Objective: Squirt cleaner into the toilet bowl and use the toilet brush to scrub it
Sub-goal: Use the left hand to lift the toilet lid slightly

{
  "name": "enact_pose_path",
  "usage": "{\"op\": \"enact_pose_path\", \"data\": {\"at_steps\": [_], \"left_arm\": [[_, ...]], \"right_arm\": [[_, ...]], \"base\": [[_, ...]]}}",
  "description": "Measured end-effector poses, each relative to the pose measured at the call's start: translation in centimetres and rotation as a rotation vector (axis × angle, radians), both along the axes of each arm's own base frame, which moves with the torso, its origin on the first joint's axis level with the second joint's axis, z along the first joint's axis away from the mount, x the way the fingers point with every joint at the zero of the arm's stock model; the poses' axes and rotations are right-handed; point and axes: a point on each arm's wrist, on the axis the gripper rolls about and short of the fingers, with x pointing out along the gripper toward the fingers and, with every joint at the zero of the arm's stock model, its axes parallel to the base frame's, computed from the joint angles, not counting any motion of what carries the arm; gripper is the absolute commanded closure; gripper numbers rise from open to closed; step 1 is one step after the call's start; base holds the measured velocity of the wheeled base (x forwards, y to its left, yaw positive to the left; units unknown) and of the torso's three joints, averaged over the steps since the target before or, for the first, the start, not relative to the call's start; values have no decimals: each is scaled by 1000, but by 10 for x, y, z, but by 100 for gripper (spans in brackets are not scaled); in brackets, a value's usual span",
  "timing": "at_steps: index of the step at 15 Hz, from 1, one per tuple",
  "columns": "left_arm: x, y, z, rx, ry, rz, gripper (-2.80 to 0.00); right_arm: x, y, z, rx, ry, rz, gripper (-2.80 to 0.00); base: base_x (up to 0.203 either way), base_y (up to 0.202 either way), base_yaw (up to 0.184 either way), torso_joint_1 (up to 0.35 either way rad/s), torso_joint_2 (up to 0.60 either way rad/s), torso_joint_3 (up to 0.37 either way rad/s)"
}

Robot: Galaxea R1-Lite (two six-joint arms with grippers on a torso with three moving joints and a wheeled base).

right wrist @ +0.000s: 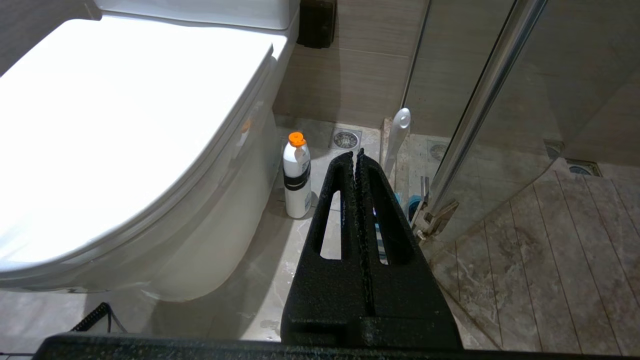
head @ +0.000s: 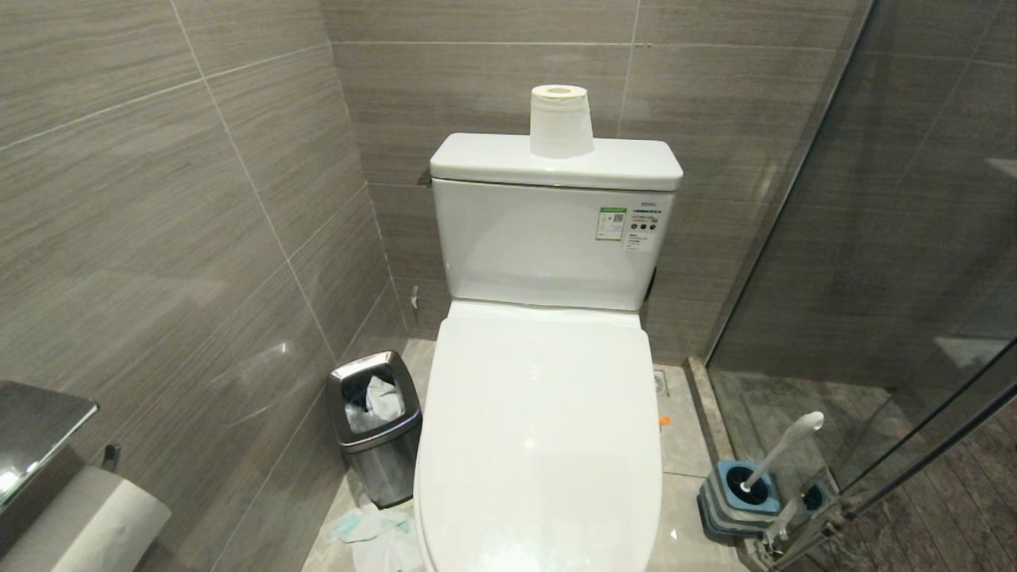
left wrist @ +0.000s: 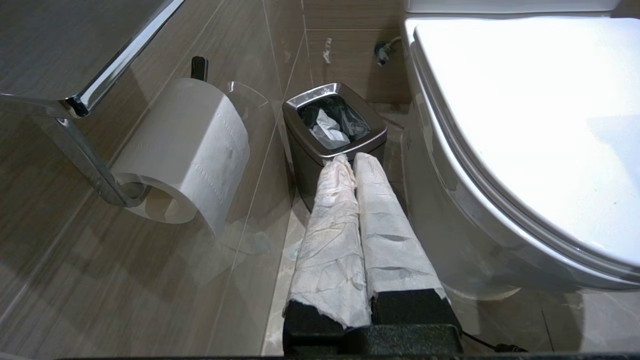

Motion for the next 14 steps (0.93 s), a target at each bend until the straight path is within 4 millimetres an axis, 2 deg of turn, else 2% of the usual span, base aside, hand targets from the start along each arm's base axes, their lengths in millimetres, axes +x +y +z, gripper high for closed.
{"op": "enact_pose_path", "data": {"at_steps": [14], "left_arm": [[0, 0, 0, -1, 1, 2, 0]], "right_arm": [[0, 0, 0, 0, 0, 0, 0]], "base": [[0, 0, 0, 0, 0, 0]]}}
